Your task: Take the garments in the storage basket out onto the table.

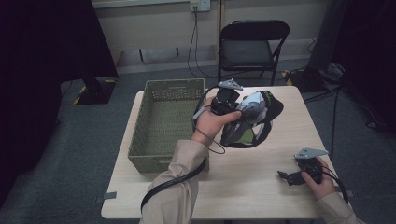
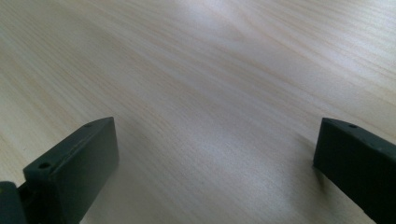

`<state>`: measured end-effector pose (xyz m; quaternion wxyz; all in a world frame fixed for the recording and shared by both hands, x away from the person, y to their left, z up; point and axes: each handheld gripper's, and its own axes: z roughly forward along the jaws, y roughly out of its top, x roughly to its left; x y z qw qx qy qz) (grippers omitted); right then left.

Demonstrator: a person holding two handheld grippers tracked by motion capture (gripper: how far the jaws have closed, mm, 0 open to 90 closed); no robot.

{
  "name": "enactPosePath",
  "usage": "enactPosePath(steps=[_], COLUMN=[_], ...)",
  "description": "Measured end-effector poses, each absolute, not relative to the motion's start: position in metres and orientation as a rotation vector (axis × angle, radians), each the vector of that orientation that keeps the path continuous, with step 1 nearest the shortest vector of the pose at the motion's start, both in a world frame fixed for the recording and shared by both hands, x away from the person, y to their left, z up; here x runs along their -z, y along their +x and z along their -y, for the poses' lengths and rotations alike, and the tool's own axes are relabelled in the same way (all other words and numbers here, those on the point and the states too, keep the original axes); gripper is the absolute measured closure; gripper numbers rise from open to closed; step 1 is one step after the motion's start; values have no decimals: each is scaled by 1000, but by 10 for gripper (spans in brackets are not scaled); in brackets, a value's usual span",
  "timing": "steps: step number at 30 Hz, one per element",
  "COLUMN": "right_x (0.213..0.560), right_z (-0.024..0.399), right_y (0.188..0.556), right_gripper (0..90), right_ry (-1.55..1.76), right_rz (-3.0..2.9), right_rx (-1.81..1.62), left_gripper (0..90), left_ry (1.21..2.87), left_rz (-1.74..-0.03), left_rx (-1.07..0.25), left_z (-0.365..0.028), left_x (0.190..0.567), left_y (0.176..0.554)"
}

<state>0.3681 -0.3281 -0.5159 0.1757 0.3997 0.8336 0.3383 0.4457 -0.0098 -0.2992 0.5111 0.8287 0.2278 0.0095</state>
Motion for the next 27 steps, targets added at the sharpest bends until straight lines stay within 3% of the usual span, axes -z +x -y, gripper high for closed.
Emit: enactPosePath(steps=[27], right_x=[516], right_z=[328], right_y=[368], right_gripper=[0], right_ry=[1132], right_rz=[-2361], right_rx=[-958], left_gripper=[563], left_ry=[2018], left_rz=[-533], left_rx=[6], left_z=[43], left_x=[334], left_y=[445])
